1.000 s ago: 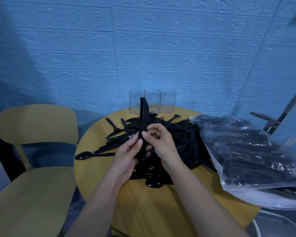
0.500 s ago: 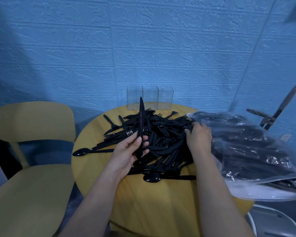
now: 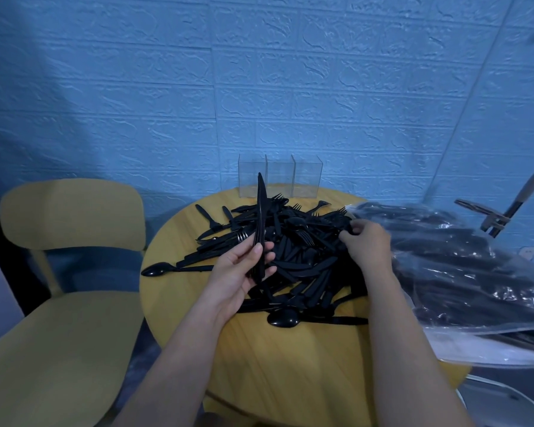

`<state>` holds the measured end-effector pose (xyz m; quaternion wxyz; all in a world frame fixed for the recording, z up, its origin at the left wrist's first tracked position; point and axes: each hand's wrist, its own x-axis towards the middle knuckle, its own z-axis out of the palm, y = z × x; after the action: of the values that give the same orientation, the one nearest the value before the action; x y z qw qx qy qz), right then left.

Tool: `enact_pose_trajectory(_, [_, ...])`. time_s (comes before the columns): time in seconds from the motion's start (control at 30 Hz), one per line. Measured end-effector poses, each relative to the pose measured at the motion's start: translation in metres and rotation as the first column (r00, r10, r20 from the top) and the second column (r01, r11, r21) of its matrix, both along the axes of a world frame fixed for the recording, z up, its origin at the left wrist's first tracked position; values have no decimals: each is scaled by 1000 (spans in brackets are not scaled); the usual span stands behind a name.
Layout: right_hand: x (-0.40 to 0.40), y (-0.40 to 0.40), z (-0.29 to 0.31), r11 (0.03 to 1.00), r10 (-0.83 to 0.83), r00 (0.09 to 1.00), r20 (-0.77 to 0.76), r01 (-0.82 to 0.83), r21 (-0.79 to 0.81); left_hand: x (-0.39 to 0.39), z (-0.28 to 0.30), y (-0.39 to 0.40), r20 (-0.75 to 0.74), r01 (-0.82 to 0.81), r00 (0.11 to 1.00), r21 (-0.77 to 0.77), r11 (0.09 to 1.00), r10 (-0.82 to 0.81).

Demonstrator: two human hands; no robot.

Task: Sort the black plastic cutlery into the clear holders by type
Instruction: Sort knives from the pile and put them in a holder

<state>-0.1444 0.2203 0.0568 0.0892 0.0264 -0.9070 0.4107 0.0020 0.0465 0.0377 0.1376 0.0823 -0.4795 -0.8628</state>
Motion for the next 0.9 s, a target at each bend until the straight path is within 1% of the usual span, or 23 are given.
enact_pose_trajectory(0.03, [2, 1, 5, 995, -2, 1000, -22, -1, -101, 0, 0, 0, -1, -2, 1000, -1, 1000, 2])
enact_pose_trajectory(0.1, [6, 2, 13, 967, -24, 993, -115, -6, -254, 0, 0, -1, -2, -7, 1000, -5, 1000, 7])
enact_pose_trajectory(0.17, [8, 3, 19, 898, -59, 985, -164, -19, -439, 0, 0, -1, -3, -12, 1000, -10, 1000, 12])
enact_pose_trajectory(0.2, [9, 2, 22, 831, -49, 986, -161, -49, -554, 0, 1, 0, -2, -14, 1000, -19, 1000, 14])
enact_pose_trajectory(0.23, [11, 0, 25, 751, -6, 988, -153, -97, -653, 0, 1, 0, 1, -15, 1000, -31, 999, 15])
enact_pose_trajectory(0.3, [18, -12, 28, 608, 147, 976, -161, -218, -764, 0, 2, 1, 8, -17, 1000, -51, 999, 18])
enact_pose_trajectory(0.33, [23, -20, 29, 563, 228, 958, -173, -275, -779, 0, 2, 1, 11, -16, 1000, -58, 998, 17])
enact_pose_trajectory(0.4, [35, -38, 28, 535, 345, 923, -173, -344, -772, 0, 3, 2, 17, -13, 1000, -68, 998, 14])
enact_pose_trajectory(0.53, [51, -60, 24, 492, 467, 877, -109, -360, -793, 1, 3, 3, 7, 3, 1000, -114, 993, -2])
enact_pose_trajectory(0.57, [53, -63, 23, 486, 476, 873, -110, -365, -794, 1, 3, 3, 2, 11, 1000, -115, 993, -11])
enact_pose_trajectory(0.67, [54, -67, 20, 510, 457, 882, -119, -369, -777, 2, 3, 4, -7, 39, 999, -110, 993, -40])
enact_pose_trajectory(0.83, [58, -72, 21, 488, 451, 885, -113, -351, -800, 2, 3, 4, 2, 87, 996, -144, 986, -88])
enact_pose_trajectory(0.9, [58, -73, 19, 540, 434, 892, -124, -368, -757, 2, 3, 4, 6, 98, 995, -155, 983, -98])
